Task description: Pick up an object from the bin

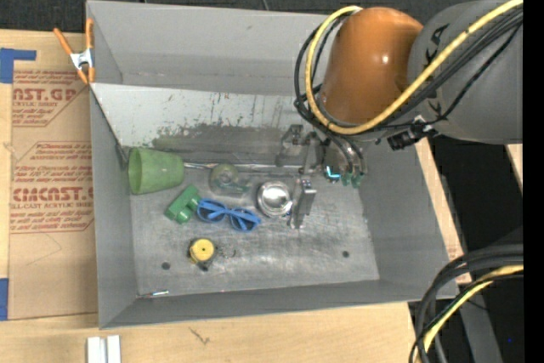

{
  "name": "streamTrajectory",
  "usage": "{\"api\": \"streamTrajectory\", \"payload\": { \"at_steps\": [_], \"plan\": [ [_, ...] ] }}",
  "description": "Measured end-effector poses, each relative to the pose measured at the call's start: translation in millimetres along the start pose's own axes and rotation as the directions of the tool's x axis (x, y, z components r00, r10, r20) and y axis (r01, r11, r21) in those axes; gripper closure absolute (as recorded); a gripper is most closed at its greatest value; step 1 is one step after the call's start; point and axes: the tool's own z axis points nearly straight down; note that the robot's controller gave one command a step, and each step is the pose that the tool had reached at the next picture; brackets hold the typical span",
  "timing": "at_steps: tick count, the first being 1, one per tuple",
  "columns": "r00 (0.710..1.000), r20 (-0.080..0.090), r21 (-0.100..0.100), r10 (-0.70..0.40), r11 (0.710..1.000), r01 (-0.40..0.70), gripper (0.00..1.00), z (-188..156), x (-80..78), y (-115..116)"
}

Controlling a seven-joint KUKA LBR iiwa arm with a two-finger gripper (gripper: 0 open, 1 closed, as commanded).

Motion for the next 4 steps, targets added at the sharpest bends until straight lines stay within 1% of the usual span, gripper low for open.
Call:
{"api": "streamTrajectory", "payload": {
  "at_steps": [1, 2, 4],
  "plan": [
    [0.993, 0.016, -0.004, 0.12, 0.993, -0.12, 0.0, 131.5, 21.5, 76.8],
    [0.998, 0.014, -0.005, 0.066, 0.998, -0.066, 0.0, 128.3, 18.6, 61.2],
    [0.998, 0.009, -0.003, 0.063, 0.998, -0.063, 0.0, 126.2, 16.8, 64.8]
  ]
}}
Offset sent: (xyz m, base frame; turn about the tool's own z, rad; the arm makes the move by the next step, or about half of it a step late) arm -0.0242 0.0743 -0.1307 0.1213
